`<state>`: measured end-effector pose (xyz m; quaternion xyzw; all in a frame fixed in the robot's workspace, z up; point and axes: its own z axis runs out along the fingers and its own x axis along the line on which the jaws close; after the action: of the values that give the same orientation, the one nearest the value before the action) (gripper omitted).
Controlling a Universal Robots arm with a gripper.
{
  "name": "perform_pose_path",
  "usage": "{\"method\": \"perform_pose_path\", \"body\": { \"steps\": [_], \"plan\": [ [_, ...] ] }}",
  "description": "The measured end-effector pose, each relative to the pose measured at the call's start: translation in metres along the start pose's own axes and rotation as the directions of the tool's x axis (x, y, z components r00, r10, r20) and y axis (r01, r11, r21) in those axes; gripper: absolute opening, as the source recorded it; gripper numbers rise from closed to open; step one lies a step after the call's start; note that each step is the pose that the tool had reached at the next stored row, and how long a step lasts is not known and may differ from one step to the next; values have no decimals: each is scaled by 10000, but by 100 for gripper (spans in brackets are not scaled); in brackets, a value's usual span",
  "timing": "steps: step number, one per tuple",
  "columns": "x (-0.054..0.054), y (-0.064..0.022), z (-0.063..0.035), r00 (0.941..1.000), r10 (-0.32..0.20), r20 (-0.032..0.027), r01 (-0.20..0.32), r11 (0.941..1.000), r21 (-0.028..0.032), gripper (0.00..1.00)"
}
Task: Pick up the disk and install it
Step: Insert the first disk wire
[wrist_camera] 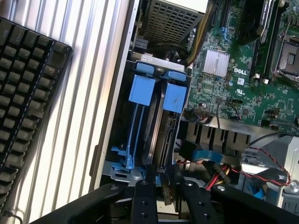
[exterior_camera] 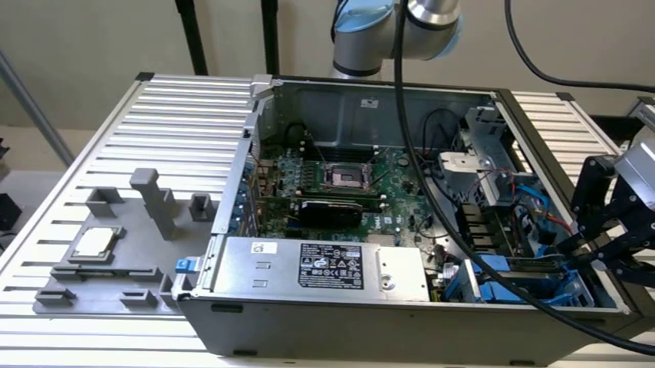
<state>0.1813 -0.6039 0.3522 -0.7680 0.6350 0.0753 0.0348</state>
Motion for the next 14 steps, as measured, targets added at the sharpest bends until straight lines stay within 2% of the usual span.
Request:
{"method": "perform_pose_path", "body": {
  "steps": [3, 4, 8, 14],
  "plan": [
    [-4, -2, 2, 10000, -49, 4, 49, 10000, -36, 24],
    [-5, -2, 2, 10000, -61, 5, 61, 10000, -49, 17],
    [-10, 10, 0, 9999, -106, 6, 106, 9999, -75, 17],
    [-38, 161, 10, 9998, -178, 4, 178, 9998, -86, 16]
  ]
}}
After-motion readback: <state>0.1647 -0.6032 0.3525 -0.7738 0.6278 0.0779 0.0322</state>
